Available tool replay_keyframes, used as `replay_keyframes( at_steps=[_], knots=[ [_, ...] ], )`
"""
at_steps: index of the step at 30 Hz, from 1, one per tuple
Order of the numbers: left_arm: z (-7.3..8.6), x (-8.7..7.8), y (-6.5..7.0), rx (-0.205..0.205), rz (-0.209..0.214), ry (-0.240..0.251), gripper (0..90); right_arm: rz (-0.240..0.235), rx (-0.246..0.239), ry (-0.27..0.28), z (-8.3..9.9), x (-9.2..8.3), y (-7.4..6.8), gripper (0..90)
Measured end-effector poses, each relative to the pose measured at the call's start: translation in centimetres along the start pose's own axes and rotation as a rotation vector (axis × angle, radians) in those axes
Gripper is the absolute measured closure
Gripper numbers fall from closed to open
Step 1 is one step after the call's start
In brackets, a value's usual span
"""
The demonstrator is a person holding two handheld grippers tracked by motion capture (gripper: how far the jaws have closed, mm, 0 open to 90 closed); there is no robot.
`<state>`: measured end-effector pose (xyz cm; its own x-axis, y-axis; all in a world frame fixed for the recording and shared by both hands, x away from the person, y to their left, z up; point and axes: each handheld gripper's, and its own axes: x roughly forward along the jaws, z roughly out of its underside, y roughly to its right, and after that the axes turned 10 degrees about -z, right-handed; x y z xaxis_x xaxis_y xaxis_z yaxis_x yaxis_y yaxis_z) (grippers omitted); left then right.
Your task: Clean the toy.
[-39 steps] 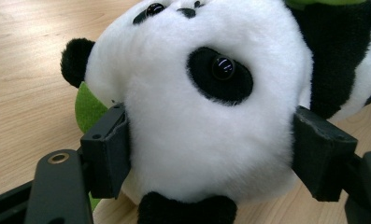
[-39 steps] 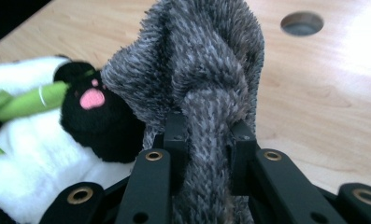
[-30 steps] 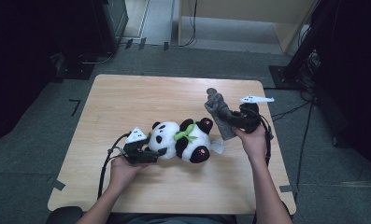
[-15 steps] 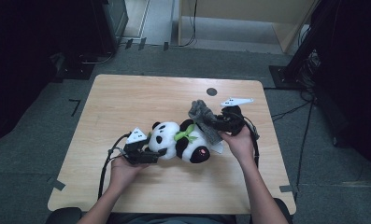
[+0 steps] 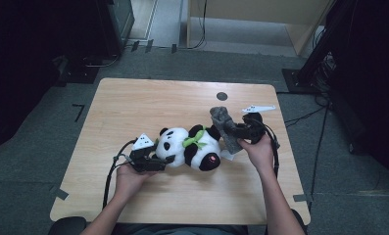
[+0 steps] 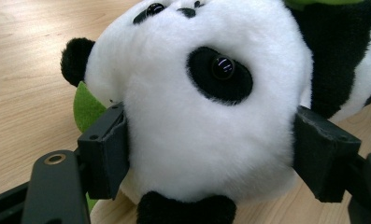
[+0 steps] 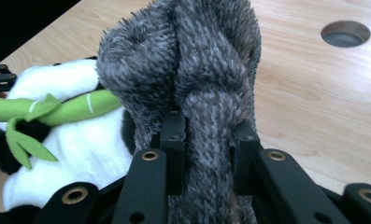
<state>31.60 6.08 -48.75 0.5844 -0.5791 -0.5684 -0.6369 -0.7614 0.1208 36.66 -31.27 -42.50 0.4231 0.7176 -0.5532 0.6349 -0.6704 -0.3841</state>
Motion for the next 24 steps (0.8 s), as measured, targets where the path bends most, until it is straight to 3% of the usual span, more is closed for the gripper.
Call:
replay_keyframes(
  at_steps=[6,14,17,18,19,20,22,23,24],
  knots=[
    [0.0,0.0,0.0,0.000,0.001,0.000,22.2,0.002,0.019,0.003,0.4,-0.1,0.6,74.4],
    [-0.1,0.0,0.0,0.004,0.002,-0.005,22.2,0.083,0.028,0.002,0.7,-1.3,1.3,75.1],
    [-0.1,0.0,0.0,0.005,0.002,-0.007,22.2,0.077,0.008,0.039,0.0,-2.4,0.5,75.1],
    [-0.1,0.0,0.0,0.006,0.001,-0.007,22.2,0.060,-0.024,0.069,-0.7,-2.9,-0.7,75.1],
    [-0.1,0.0,0.0,0.006,0.001,-0.007,22.2,0.060,-0.024,0.069,-0.7,-2.9,-0.7,75.1],
    [-0.1,0.0,0.0,0.003,0.000,-0.004,22.3,0.038,-0.060,0.091,-1.3,-3.2,-2.1,75.1],
    [-0.1,0.0,0.0,0.003,0.000,-0.005,22.2,0.028,-0.078,0.100,-1.6,-3.2,-2.8,75.1],
    [-0.1,0.0,0.0,0.003,0.000,-0.005,22.3,0.003,-0.119,0.110,-2.2,-3.1,-4.3,75.1],
    [-0.1,0.0,0.0,0.003,0.000,-0.005,22.2,0.003,-0.119,0.110,-2.2,-3.1,-4.3,75.1]
  ],
)
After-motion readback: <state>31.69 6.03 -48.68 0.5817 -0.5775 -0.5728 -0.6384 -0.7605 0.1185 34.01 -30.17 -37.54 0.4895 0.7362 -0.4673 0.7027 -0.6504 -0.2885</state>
